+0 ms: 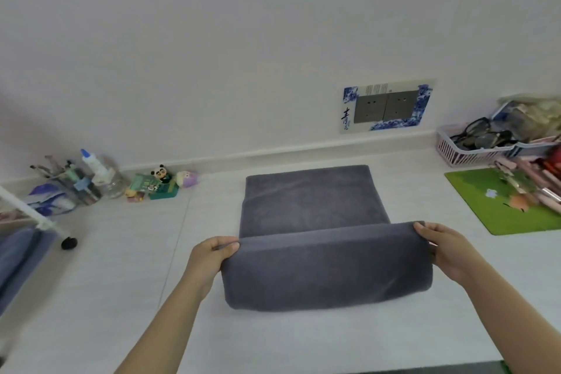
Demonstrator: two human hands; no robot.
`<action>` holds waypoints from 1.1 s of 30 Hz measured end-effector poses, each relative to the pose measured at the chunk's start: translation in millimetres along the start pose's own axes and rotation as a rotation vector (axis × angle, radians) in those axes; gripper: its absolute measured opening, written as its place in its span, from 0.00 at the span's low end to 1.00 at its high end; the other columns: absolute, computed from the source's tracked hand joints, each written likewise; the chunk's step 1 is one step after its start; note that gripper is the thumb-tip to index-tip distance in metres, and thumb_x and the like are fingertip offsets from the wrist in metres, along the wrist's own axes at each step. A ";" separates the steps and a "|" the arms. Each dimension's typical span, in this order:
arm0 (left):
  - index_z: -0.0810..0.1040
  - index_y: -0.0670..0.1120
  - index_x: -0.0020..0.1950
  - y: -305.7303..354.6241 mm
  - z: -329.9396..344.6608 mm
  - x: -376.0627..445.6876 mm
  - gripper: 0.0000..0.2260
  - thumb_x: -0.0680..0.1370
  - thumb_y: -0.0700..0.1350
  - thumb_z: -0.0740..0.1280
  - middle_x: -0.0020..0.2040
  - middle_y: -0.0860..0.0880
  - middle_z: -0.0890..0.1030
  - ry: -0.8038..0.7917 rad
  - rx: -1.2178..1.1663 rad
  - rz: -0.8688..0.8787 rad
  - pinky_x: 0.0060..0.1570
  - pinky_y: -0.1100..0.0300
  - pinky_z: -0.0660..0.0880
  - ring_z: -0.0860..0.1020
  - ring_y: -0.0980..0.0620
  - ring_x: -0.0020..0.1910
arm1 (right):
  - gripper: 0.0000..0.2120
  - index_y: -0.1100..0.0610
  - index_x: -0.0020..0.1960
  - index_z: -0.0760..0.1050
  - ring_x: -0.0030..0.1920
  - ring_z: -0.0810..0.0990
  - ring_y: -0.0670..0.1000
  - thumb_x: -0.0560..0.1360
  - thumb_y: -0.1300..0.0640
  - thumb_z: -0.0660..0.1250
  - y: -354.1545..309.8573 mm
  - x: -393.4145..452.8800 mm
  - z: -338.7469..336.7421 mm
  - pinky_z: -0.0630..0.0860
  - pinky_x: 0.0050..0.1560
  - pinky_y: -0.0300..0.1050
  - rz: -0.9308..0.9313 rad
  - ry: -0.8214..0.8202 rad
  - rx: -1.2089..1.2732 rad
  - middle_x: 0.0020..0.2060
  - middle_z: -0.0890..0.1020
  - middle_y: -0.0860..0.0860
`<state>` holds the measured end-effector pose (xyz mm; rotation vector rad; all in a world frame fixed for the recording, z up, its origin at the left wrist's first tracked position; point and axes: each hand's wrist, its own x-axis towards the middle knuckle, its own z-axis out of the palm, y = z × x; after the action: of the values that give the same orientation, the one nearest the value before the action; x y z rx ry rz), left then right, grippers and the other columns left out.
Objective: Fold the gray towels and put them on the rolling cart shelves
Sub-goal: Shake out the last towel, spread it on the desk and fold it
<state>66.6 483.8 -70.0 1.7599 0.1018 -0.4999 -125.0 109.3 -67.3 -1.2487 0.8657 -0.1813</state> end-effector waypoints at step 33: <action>0.71 0.40 0.63 -60.2 65.5 57.5 0.11 0.82 0.42 0.57 0.57 0.41 0.78 0.337 0.515 0.018 0.53 0.50 0.73 0.76 0.40 0.54 | 0.10 0.58 0.46 0.66 0.36 0.74 0.58 0.79 0.51 0.58 73.4 62.4 32.7 0.68 0.35 0.47 -0.064 0.305 -0.931 0.36 0.76 0.53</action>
<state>80.5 425.8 -157.6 2.3386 0.2077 -0.2184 -84.9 124.4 -159.6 -2.1541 1.2340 -0.0054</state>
